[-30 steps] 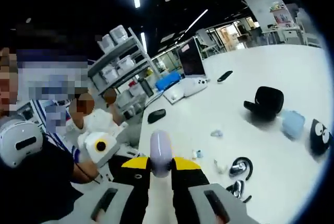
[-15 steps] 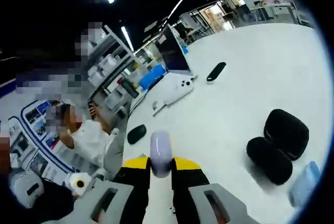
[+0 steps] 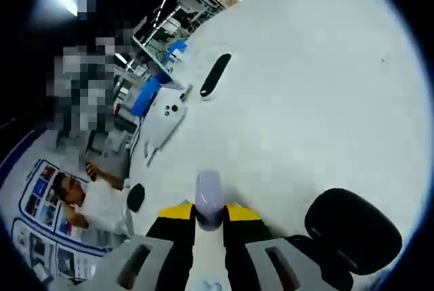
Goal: Pick up the earbuds from the table and place the earbuds into the earbud case
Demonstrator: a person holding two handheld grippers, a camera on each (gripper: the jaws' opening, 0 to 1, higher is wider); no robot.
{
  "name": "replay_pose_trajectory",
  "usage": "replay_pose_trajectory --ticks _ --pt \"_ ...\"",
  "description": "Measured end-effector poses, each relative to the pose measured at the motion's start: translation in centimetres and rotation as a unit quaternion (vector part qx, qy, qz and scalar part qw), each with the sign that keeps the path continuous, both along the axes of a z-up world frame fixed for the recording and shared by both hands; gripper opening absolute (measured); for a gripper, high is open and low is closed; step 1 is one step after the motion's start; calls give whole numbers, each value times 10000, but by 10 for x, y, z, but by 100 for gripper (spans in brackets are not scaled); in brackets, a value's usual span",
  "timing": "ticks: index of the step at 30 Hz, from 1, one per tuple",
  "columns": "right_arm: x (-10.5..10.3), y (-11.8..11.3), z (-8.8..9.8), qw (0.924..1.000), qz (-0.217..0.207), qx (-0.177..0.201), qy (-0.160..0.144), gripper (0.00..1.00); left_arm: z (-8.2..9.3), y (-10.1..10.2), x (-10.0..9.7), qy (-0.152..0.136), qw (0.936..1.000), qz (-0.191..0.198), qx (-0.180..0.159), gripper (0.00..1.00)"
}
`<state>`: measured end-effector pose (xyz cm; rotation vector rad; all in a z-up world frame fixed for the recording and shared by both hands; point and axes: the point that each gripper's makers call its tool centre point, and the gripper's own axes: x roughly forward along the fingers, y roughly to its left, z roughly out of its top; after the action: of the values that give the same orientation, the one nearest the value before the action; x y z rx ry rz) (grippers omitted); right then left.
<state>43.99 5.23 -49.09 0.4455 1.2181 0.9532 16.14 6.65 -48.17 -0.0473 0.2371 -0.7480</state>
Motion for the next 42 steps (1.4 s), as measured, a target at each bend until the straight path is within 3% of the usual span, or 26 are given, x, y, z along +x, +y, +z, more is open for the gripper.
replay_pose_trajectory --ticks 7,13,20,34,36,40,41,42 --pt "16 -3 -12 9977 -316 74 592 15 1 0 3 36 10000 -43 -27 55" --pt "30 -11 -10 9971 -500 33 575 15 1 -4 3 58 9999 -105 -49 55" --pt "27 -19 -9 9979 -533 -121 355 23 6 -11 2 -4 9998 -179 -74 55" --pt "22 -24 9 9985 -508 -143 -137 23 10 -18 -7 -51 9996 -260 -72 55" --pt "20 -28 15 9985 -446 -110 -288 24 10 -20 -7 -48 9996 -288 -59 55" --pt "9 -40 29 9957 -227 -92 -888 26 9 -28 -7 -29 9993 -380 -29 55" --pt "7 -45 32 9956 -234 -117 -897 26 9 -31 -7 -13 9991 -412 -28 55" --pt "9 -49 36 9928 -185 -108 -1176 25 8 -33 -7 20 9990 -449 -25 55"
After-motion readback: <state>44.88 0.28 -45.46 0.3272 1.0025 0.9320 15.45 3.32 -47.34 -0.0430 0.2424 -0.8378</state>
